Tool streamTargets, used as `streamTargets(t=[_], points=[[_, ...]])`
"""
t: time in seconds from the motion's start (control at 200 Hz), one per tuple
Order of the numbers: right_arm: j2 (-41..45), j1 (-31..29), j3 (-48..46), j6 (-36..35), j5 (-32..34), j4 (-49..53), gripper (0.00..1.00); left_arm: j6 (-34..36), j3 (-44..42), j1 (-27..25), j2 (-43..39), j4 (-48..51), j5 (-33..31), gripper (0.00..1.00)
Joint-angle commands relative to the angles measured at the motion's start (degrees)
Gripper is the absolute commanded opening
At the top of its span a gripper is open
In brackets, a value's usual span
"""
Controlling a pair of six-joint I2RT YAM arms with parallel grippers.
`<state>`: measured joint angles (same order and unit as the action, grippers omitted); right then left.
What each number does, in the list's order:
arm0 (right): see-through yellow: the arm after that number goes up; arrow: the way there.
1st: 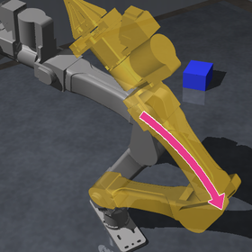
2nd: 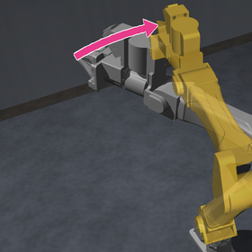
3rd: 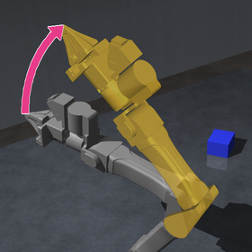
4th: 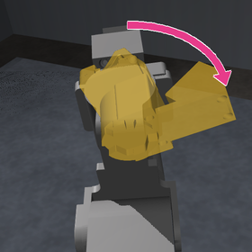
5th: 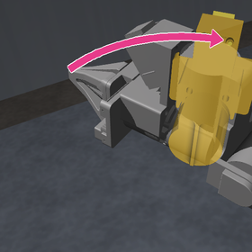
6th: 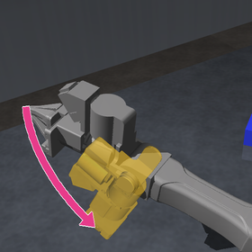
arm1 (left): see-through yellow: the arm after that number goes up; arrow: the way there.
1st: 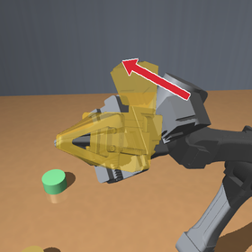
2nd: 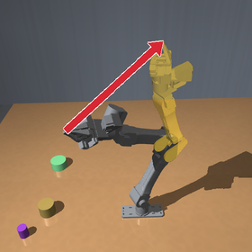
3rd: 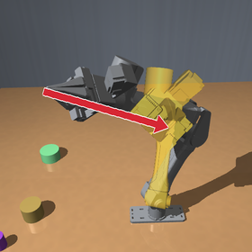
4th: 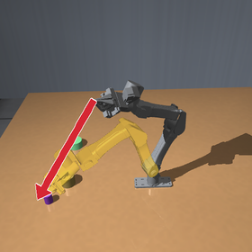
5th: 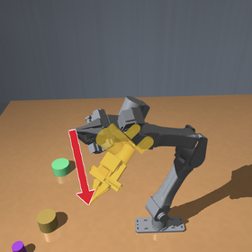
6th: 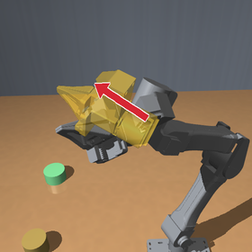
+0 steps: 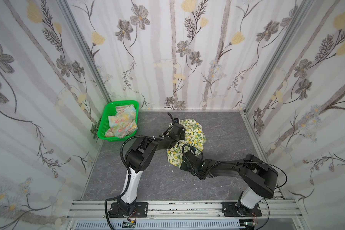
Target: Fold and stack the skirts
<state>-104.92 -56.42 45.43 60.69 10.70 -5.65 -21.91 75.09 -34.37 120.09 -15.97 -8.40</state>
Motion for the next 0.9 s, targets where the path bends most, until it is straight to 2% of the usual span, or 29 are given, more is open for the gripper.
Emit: streamTargets(t=[0.0,0.155,0.37,0.465,0.58,0.66,0.764,0.894], points=[[3.0,0.0,-1.6,-1.8,-0.6,-3.4,0.00,-2.4,-3.0,2.4,-5.8,-1.8,-0.9,0.37],[12.7,3.9,-8.6,-2.3,1.5,-5.0,0.00,-4.5,-9.1,4.2,-15.8,-0.5,3.0,0.42],[20.6,19.2,-12.3,-8.2,0.8,-4.3,0.02,-12.1,-22.3,2.0,-29.8,4.0,8.7,0.45],[18.8,24.1,-11.4,-11.3,0.6,-5.3,0.05,-16.2,-29.7,-0.6,-36.1,4.2,9.8,0.47],[12.5,29.1,-8.9,-13.6,-3.7,-7.4,0.09,-21.6,-36.0,-5.0,-40.5,4.2,10.2,0.47],[7.6,31.8,-6.2,-14.1,-6.3,-7.3,0.16,-24.7,-38.0,-8.3,-40.6,4.2,10.8,0.47],[3.0,34.3,-4.8,-14.1,-11.3,-10.8,0.31,-27.7,-39.8,-11.8,-39.6,3.9,10.9,0.49],[0.1,34.7,-3.3,-15.3,-13.7,-13.7,0.41,-28.3,-39.3,-15.4,-37.0,3.8,12.4,0.59]])
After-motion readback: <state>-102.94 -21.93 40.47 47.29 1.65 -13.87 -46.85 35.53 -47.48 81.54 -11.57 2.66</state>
